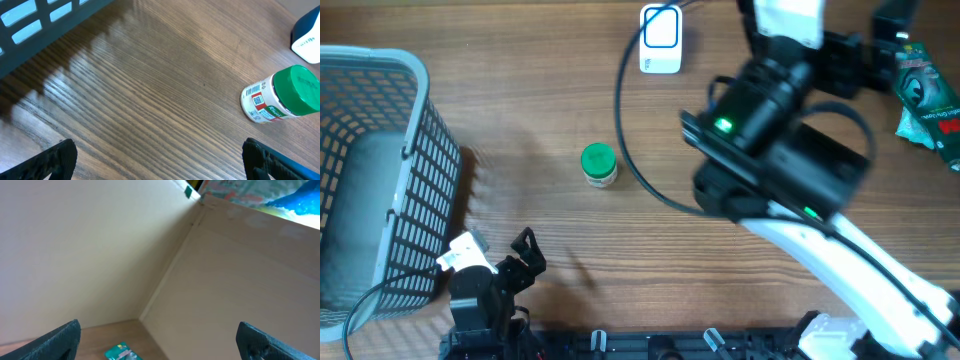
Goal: Scan the item barcode
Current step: 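Move the right gripper to the green-lidded jar and grasp it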
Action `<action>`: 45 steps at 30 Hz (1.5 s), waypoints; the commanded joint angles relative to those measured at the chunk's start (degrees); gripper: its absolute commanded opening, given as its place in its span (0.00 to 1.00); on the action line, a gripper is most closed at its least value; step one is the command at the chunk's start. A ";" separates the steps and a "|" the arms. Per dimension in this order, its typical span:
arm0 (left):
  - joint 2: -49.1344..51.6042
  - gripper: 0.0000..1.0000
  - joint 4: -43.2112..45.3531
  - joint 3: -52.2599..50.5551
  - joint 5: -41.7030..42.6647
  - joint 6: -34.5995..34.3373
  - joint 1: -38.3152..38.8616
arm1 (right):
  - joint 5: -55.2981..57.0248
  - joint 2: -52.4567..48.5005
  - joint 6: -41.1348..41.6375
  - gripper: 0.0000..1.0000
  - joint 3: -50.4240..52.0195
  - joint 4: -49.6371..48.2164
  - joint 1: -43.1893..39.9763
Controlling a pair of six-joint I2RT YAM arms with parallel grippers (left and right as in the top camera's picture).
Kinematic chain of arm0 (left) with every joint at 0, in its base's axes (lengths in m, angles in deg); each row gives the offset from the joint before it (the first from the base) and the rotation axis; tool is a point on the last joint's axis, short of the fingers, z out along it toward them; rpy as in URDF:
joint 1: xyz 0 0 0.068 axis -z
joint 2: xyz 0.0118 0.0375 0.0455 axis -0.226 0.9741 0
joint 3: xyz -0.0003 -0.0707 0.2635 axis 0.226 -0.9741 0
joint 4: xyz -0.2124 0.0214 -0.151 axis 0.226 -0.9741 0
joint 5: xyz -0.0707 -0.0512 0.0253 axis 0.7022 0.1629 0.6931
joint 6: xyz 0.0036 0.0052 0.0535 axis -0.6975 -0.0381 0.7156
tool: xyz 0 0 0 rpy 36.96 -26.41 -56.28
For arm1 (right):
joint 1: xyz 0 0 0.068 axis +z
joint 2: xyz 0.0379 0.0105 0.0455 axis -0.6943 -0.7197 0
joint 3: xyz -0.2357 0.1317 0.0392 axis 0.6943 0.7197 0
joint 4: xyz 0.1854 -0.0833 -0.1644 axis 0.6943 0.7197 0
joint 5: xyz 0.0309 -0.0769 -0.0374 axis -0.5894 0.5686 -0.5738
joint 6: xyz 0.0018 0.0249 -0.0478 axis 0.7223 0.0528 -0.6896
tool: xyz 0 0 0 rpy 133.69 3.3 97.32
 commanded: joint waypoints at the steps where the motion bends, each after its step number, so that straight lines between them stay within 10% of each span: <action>1: -0.42 1.00 0.15 -0.22 -0.13 -0.31 0.26 | -0.20 4.33 -0.09 1.00 -0.24 15.50 2.95; 4: -0.42 1.00 0.15 -0.22 -0.13 -0.31 0.26 | -4.46 4.02 6.21 1.00 -0.24 38.77 2.27; 7: -0.42 1.00 0.15 -0.22 -0.13 -0.31 0.26 | -15.28 1.62 26.36 1.00 -0.24 77.59 0.50; 10: -0.42 1.00 0.15 -0.22 -0.13 -0.31 0.26 | -24.30 -1.84 48.65 1.00 -0.24 95.73 -1.66; 16: -0.42 1.00 0.15 -0.22 -0.13 -0.31 0.26 | -78.79 -4.07 84.46 1.00 -0.24 123.71 -8.79; 19: -0.42 1.00 0.15 -0.22 -0.13 -0.31 0.26 | -98.92 -4.11 100.80 1.00 -0.24 123.95 -13.84; 24: -0.42 1.00 0.15 -0.22 -0.13 -0.31 0.26 | -101.90 -4.11 153.44 1.00 4.59 125.02 -19.12; 32: -0.42 1.00 0.15 -0.22 -0.13 -0.31 0.26 | -99.69 -5.07 169.87 1.00 19.96 105.26 -17.57; 43: -0.42 1.00 0.15 -0.22 -0.13 -0.31 0.26 | -115.01 -10.10 224.54 1.00 20.15 104.69 -14.93; 45: -0.42 1.00 0.15 -0.22 -0.13 -0.31 0.26 | -115.30 -10.21 224.67 1.00 20.15 100.69 -13.42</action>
